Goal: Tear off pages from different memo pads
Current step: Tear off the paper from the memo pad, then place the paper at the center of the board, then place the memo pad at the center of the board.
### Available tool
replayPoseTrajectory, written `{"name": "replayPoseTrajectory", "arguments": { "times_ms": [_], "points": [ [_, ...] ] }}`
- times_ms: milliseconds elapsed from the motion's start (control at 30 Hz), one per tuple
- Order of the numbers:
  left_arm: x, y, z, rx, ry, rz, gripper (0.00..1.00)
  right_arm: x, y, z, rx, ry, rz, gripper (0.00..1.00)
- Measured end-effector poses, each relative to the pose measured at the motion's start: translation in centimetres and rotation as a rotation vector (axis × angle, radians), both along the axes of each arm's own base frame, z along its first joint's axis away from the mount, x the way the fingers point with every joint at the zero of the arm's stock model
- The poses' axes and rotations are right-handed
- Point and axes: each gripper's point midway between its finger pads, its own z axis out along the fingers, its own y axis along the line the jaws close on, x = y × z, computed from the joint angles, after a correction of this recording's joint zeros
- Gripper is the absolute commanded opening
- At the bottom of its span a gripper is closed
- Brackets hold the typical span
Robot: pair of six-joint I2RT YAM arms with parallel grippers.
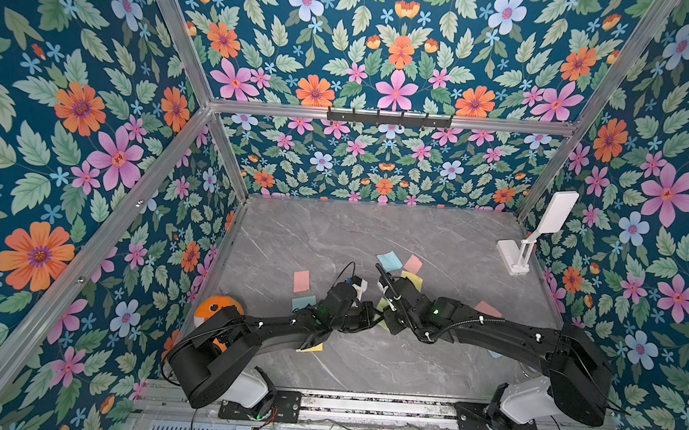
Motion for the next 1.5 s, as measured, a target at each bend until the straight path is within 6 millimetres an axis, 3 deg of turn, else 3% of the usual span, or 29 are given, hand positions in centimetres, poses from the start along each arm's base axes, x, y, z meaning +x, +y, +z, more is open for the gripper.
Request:
{"name": "replayPoseTrajectory", "arguments": {
  "times_ms": [133,200,367,567,700,800,900,1000,1100,1233,1300,1400,1500],
  "points": [
    [0.0,0.0,-0.2,0.009,0.002,-0.005,0.0,0.4,0.0,-0.1,-0.068,-0.05,-0.011,0.0],
    [0.0,0.2,-0.3,0.019,-0.004,-0.004,0.0,1.4,-0.9,0.2,-0.111,-0.081,-0.033,0.0],
    [0.5,2.4,-0.6,0.038,-0.028,0.048,0.0,5.4,-5.3,2.7,-0.121,-0.136,-0.197,0.0],
    [1.2,4.7,-1.7,0.085,-0.006,0.098,0.0,7.9,-7.5,4.5,-0.145,-0.166,-0.259,0.0],
    [4.0,7.4,-1.7,0.125,-0.021,0.183,0.0,11.4,-11.9,4.3,-0.153,-0.11,-0.413,0.0],
    [7.9,10.4,-0.9,0.16,-0.066,0.274,0.0,13.4,-15.2,3.2,-0.192,-0.06,-0.52,0.0],
    [11.4,12.9,-0.9,0.204,-0.09,0.341,0.0,15.2,-18.0,1.2,-0.237,-0.015,-0.61,0.0],
    [13.3,14.0,-2.2,0.244,-0.074,0.347,0.0,15.9,-19.6,-1.2,-0.268,0.045,-0.665,0.0],
    [14.5,14.0,-3.6,0.3,-0.056,0.317,0.0,16.5,-18.3,-2.9,-0.246,0.096,-0.638,0.07],
    [15.5,14.2,-4.8,0.365,-0.055,0.295,0.01,16.4,-16.1,-5.0,-0.158,0.193,-0.597,0.44],
    [15.6,14.6,-5.4,0.402,-0.05,0.293,0.14,15.9,-15.1,-5.4,-0.112,0.237,-0.571,0.54],
    [15.7,15.6,-5.7,0.478,-0.051,0.298,0.32,15.1,-14.0,-4.1,-0.033,0.262,-0.554,0.6],
    [15.3,16.8,-5.8,0.563,-0.052,0.312,0.45,14.7,-13.7,-1.2,0.036,0.239,-0.54,0.61]
  ]
}}
